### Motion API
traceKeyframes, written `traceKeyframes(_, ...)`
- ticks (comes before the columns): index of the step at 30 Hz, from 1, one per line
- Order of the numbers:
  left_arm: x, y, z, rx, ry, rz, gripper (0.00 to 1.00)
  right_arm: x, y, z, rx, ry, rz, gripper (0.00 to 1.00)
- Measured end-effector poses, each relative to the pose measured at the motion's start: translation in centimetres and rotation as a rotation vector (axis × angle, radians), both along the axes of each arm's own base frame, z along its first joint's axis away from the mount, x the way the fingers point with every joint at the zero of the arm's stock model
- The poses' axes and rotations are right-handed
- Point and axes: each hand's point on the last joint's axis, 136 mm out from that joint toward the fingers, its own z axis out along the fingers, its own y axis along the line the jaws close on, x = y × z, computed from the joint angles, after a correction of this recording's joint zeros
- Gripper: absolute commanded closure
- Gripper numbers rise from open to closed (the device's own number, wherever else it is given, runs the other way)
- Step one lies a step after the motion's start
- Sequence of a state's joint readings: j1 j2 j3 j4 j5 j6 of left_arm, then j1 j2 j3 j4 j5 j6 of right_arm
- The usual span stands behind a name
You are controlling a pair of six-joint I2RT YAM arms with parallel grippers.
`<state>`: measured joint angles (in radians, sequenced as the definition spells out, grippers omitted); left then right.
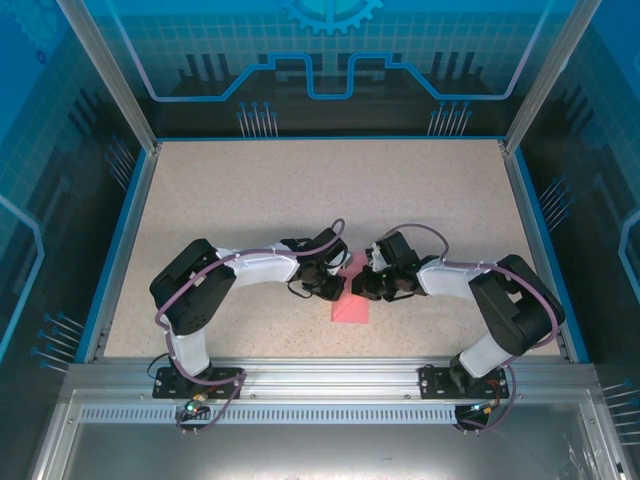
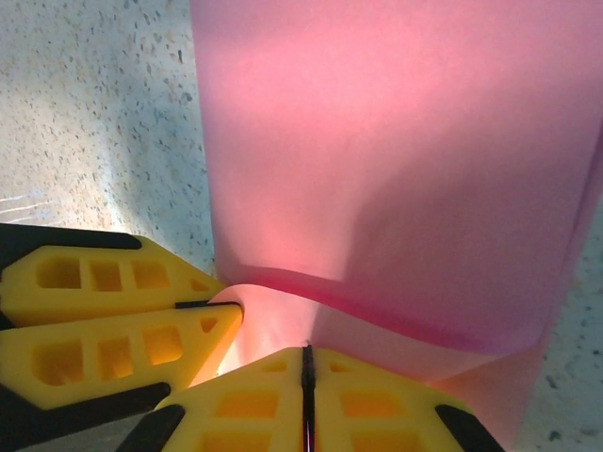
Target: Fold a paper plane with a square sheet of paper (fold left side to right side)
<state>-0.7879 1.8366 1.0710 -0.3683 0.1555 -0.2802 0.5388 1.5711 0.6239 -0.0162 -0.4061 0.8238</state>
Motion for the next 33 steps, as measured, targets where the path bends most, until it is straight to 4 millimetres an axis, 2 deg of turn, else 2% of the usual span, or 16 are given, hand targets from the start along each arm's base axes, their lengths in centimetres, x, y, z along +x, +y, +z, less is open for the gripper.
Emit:
traceKeyframes(15, 0.0, 0.0, 0.0, 0.005, 0.004, -0.002, 0.86, -0.2, -0.7, -0.8, -0.062, 0.021, 0.01, 0.9)
traceKeyframes(20, -0.1, 0.1, 0.0, 0.008, 0.005, -0.002, 0.81, -0.3, -0.7, -0.9, -0.067, 0.03, 0.01, 0.9)
traceKeyframes(23, -0.1, 0.2, 0.2, 0.011, 0.003, 0.0, 0.75, -0.3, -0.8, -0.9, -0.068, 0.031, 0.01, 0.9)
traceKeyframes(26, 0.0, 0.6, 1.3, 0.014, -0.013, 0.015, 0.71, -0.3, -0.7, -0.9, -0.068, 0.031, 0.01, 0.9)
traceKeyframes(33, -0.2, 0.1, 6.9, -0.11, -0.072, 0.048, 0.7, -0.3, -0.7, -0.9, -0.068, 0.031, 0.01, 0.9)
